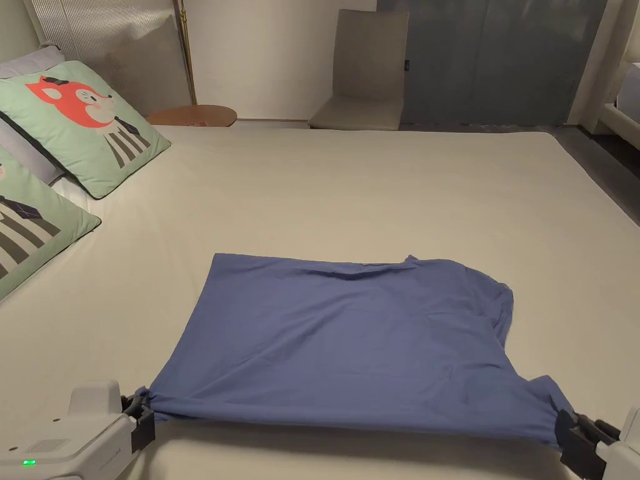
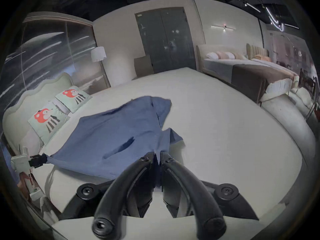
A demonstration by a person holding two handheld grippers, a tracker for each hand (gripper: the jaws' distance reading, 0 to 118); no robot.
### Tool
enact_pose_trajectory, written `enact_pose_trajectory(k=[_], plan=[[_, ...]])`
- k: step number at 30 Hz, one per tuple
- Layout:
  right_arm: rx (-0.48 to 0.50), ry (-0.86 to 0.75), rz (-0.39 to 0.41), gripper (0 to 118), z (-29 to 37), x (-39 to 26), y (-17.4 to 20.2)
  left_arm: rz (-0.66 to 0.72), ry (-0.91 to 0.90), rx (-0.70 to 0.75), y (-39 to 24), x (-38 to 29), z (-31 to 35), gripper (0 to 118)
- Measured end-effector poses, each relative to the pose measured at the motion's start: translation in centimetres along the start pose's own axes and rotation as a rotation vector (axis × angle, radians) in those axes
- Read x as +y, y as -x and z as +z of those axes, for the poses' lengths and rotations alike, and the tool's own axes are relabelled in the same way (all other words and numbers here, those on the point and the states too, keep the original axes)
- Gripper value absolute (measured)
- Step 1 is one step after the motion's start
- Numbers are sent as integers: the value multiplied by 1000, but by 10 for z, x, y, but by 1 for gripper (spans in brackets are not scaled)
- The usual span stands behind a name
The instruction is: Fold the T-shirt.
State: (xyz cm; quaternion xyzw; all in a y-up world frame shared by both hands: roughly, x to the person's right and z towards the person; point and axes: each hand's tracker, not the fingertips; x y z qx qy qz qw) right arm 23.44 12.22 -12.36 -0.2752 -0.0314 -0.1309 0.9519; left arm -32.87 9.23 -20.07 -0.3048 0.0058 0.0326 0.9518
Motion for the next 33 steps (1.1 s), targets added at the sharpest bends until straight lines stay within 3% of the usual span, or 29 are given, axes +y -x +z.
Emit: enact_pose_trajectory(k=[10, 15, 17, 18, 19, 21, 22, 26, 33], plan=[[-107, 256, 31, 7, -30, -58, -4, -9, 184, 38, 5, -42, -5, 1], [-121, 233, -2, 10, -18, -46, -3, 17, 176, 41, 3, -37, -3, 3], [-123, 227, 14, 26, -11, -37, 4, 51, 182, 40, 1, -30, 1, 21], [-123, 198, 35, 45, -6, -29, 10, 58, 182, 38, 0, -24, 3, 41], [-124, 158, 55, 72, -6, -21, 12, 75, 167, 26, -3, -17, 8, 70], [-98, 85, 65, 100, 3, 0, 22, 95, 101, -2, -11, 0, 17, 104], [-84, 30, 71, 106, 8, 11, 27, 104, 52, -19, -16, 10, 23, 109], [-52, -150, 126, 106, 28, 50, 56, 75, -143, -68, -43, 49, 50, 109], [-84, -390, 226, 106, 45, 78, 99, 3, -465, -52, -94, 89, 89, 109]])
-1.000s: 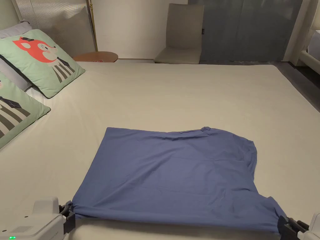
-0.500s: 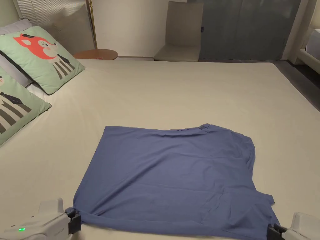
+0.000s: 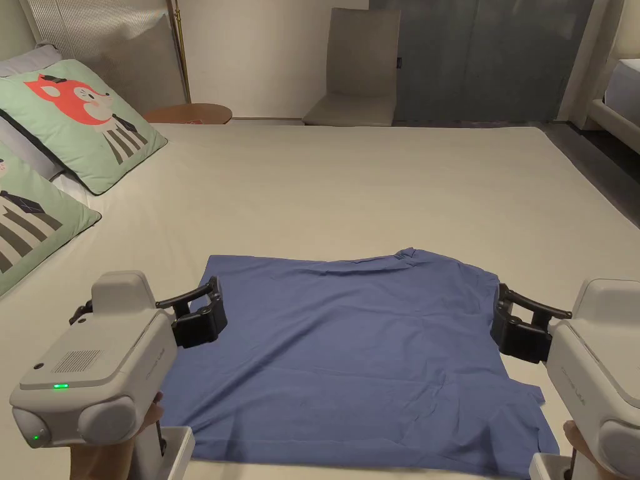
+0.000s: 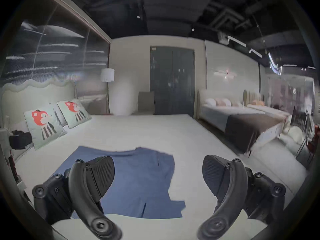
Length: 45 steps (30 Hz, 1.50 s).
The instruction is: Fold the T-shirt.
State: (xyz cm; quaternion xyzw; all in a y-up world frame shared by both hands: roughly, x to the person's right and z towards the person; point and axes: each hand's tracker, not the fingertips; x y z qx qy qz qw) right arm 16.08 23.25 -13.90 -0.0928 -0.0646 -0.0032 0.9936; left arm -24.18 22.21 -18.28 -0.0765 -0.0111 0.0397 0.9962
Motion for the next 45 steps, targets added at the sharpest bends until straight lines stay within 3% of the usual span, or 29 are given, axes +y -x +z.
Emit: enact_pose_trajectory(k=[4, 5, 6, 9, 10, 11, 18, 23, 30, 31, 32, 34, 35, 36, 42, 44, 45], plan=[[-32, -53, 14, 106, 5, 2, 11, -31, -48, -15, -12, 3, 1, 106], [-36, -58, 23, 104, 5, 2, 13, -41, -53, -20, -15, 2, 2, 101], [-44, -62, 27, 97, 6, 1, 15, -45, -57, -22, -17, 1, 3, 89], [-51, -79, 35, 37, 8, -1, 19, -69, -60, -18, -19, -4, 0, 3], [-47, -79, 36, 9, 6, -4, 19, -74, -58, -18, -20, -5, -1, 0], [-47, -79, 38, 2, 6, -4, 19, -58, -58, -35, -17, -6, -2, 0], [-40, -85, 42, 1, 6, -8, 21, -53, 5, -49, -5, -13, -7, 0], [-32, -72, 29, 1, 4, -10, 18, -83, 276, -3, 18, -29, -18, 0], [-21, -42, 18, 1, 2, -17, 17, -59, 480, -8, 62, -74, -10, 0], [-18, -36, 18, 1, 2, -18, 17, -66, 493, 3, 66, -79, -5, 6], [-17, -31, 20, 1, 1, -19, 16, -55, 502, 6, 72, -84, -3, 23], [-17, -27, 21, 1, 2, -20, 17, -18, 566, 16, 83, -93, 0, 83], [-16, -23, 20, 1, 2, -20, 17, -11, 595, 15, 87, -98, 1, 98], [-15, -21, 17, 1, 1, -21, 16, -15, 594, 24, 90, -102, 3, 103], [-4, 2, 10, 1, 1, -26, 17, -56, 646, 76, 96, -133, 4, 100], [-6, 6, 14, 1, 1, -27, 16, -64, 650, 67, 96, -139, 3, 84], [-8, 7, 14, 1, 1, -28, 15, -69, 649, 59, 96, -143, 2, 69]])
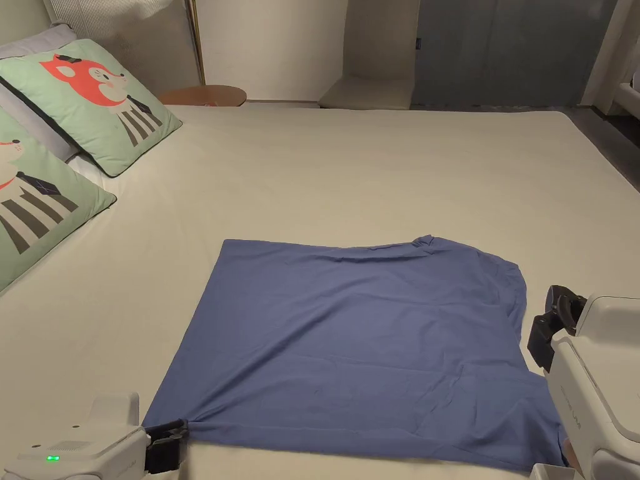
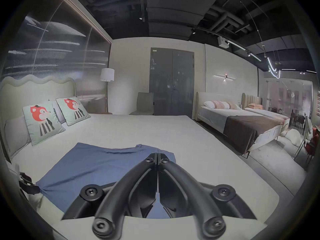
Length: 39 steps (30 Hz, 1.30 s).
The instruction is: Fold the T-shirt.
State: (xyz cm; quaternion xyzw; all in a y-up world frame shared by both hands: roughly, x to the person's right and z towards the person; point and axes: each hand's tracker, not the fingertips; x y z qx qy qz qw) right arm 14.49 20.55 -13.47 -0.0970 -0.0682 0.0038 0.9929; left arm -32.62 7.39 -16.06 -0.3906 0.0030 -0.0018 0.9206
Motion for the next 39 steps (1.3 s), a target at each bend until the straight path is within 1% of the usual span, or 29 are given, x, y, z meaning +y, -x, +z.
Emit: enact_pose_trajectory(k=[1, 2, 3, 4, 9, 12, 15, 16, 17, 18, 19, 20, 21, 22, 23, 25, 28, 29, 30, 31, 32, 33, 34, 35, 36, 37, 38, 39], plan=[[-2, 2, -3, 1, -1, -1, -2, -11, 7, 0, -2, -1, -3, 44], [-4, 5, -7, 1, -1, -1, -3, -20, 19, -2, -4, -2, -4, 30], [-6, 8, -12, 1, -1, -2, -4, -29, 34, -19, -6, -3, -7, 19], [-9, 9, -16, 1, -1, -2, -6, -34, 50, -53, -8, -5, -8, 5], [-27, 23, -16, 1, 2, -6, -14, -67, 36, -30, -15, -2, -9, 3], [-30, 62, -23, 1, 4, -14, -20, -33, 19, -45, -13, 4, -5, 3], [-25, 188, -53, 1, 6, -34, -30, -22, -2, -49, -16, 9, 2, 3], [-25, 252, -62, 1, 7, -44, -34, -19, -7, -53, -16, 11, 4, 3], [-26, 307, -77, 4, 8, -53, -38, -13, -17, -56, -16, 12, 6, 3], [-35, 348, -92, 16, 8, -63, -41, -9, -19, -58, -15, 13, 6, 3], [-39, 411, -109, 48, 8, -74, -45, -5, -20, -60, -15, 15, 7, 3], [-35, 463, -125, 74, 7, -84, -48, -3, -26, -64, -15, 15, 7, 3], [-34, 502, -142, 95, 6, -94, -51, -1, -29, -65, -15, 16, 8, 3], [-40, 526, -154, 109, 6, -103, -52, 1, -29, -65, -16, 17, 8, 3], [-46, 527, -163, 110, 7, -111, -52, 2, -30, -67, -16, 17, 9, 3], [-49, 564, -145, 109, -1, -130, -56, 8, -36, -71, -16, 18, 10, 3], [-43, 585, -119, 109, -10, -139, -54, 8, -34, -71, -17, 19, 11, 3], [-43, 591, -115, 107, -11, -137, -52, 5, -34, -70, -18, 20, 11, 3], [-39, 593, -116, 101, -13, -138, -53, 4, -33, -70, -19, 20, 12, 3], [-31, 598, -115, 83, -16, -141, -53, 6, -32, -69, -20, 20, 12, 3], [-25, 608, -116, 61, -17, -142, -53, 8, -32, -69, -20, 20, 12, 3], [-21, 617, -118, 30, -18, -144, -53, 10, -30, -69, -20, 19, 13, 3], [-12, 623, -116, 17, -17, -145, -54, 12, -30, -68, -19, 20, 12, 3], [16, 610, -138, 16, -16, -146, -54, 13, -29, -69, -19, 19, 12, 3], [16, 599, -148, 15, -14, -144, -54, 14, -28, -70, -20, 19, 13, 3], [2, 577, -134, 15, -13, -143, -53, 13, -27, -68, -20, 19, 13, 3], [9, 553, -104, 15, -12, -138, -52, 14, -26, -67, -17, 20, 11, 3], [12, 546, -105, 15, -11, -134, -53, 18, -28, -66, -16, 21, 11, 3]])
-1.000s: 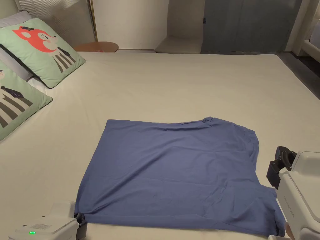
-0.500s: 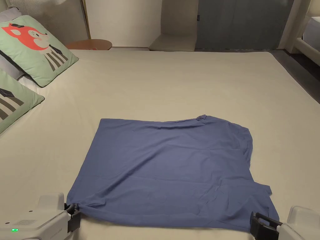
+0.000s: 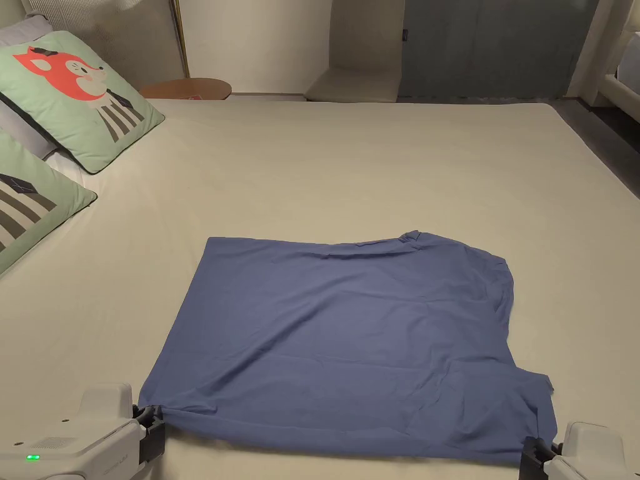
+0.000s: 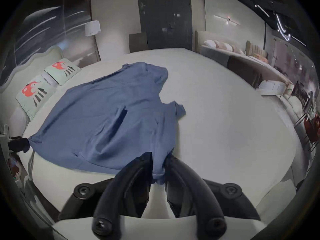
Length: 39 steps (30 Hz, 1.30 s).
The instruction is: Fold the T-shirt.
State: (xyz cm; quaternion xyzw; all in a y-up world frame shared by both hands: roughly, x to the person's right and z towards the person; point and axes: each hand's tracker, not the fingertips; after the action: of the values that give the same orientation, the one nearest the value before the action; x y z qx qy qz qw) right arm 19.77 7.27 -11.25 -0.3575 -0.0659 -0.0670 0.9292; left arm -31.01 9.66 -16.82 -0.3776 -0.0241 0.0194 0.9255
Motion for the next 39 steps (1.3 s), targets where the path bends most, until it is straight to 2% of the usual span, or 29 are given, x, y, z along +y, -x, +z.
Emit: enact_pose_trajectory(k=[9, 17, 29, 34, 39], plan=[[55, -141, -27, 15, 10, 66, 8, 1, -83, -21, -8, 63, -8, 3], [25, -189, -26, 15, -35, 134, 18, -53, -143, 35, -18, 133, -57, 3], [-58, 11, -9, 15, -168, 165, 21, -36, 40, 46, -20, 159, -179, 3], [-60, 54, -45, 15, -176, 162, 23, -85, 90, 67, -19, 149, -204, 3], [-63, 60, -30, 15, -165, 167, 23, -69, 72, 67, -21, 153, -193, 4]])
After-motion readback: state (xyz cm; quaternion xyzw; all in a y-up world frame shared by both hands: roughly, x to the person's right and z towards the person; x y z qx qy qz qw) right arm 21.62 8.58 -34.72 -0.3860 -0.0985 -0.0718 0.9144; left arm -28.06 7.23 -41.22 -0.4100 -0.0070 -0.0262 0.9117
